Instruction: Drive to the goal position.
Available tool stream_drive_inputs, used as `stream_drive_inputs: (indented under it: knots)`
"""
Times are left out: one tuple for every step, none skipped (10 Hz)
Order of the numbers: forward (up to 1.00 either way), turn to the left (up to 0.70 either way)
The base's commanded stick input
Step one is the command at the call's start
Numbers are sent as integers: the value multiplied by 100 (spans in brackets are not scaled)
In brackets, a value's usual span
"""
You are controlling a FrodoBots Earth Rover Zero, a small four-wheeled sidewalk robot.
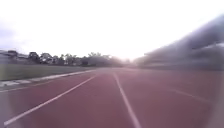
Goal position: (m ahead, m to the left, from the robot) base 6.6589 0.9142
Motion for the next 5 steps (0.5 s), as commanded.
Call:
stream_drive_inputs:
  knots:
    - [70, 0]
    - [70, 0]
    - [70, 0]
    - [70, 0]
    - [70, 0]
